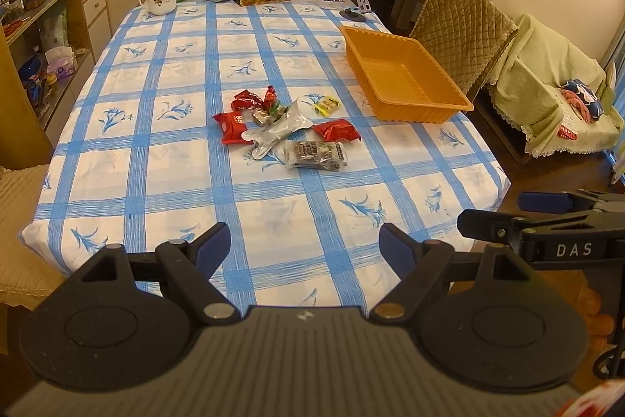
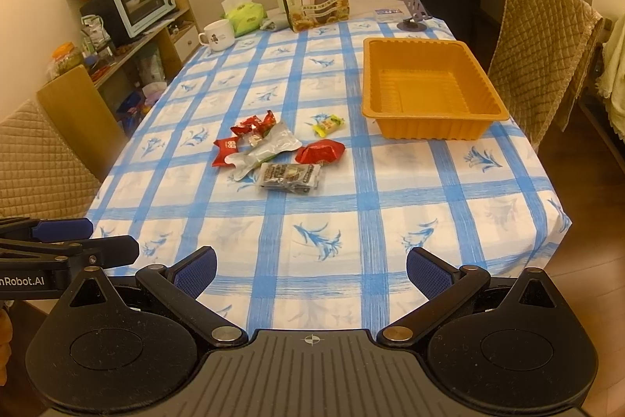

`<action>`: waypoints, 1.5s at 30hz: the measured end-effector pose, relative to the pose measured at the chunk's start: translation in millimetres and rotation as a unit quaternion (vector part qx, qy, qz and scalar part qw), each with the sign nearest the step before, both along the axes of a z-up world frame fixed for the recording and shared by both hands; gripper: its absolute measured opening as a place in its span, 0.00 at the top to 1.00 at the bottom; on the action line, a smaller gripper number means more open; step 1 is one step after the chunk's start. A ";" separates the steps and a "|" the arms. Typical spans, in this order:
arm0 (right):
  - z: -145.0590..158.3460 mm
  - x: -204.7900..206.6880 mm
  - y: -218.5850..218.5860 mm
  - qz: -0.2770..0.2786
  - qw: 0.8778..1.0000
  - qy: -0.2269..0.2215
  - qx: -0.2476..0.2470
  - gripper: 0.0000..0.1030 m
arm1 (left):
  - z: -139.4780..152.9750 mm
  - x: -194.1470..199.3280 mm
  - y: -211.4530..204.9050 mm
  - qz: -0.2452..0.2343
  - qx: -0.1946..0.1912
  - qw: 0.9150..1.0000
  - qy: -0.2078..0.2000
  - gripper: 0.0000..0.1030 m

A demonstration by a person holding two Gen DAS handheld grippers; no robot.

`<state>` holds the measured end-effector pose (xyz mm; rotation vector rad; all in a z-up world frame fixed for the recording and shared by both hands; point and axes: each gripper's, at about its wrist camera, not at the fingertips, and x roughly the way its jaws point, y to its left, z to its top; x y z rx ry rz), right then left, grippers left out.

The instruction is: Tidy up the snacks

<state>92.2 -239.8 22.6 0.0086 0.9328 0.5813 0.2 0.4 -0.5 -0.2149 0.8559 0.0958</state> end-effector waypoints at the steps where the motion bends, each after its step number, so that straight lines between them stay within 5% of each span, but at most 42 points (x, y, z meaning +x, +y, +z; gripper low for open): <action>1: 0.0 -0.1 0.5 0.000 1.000 0.000 0.000 0.00 | -0.1 0.0 0.0 0.000 0.000 1.000 0.000 0.21; 45: -3.5 9.2 10.9 0.002 1.000 0.003 0.002 0.00 | -0.3 3.9 5.8 0.000 -0.002 1.000 0.000 0.20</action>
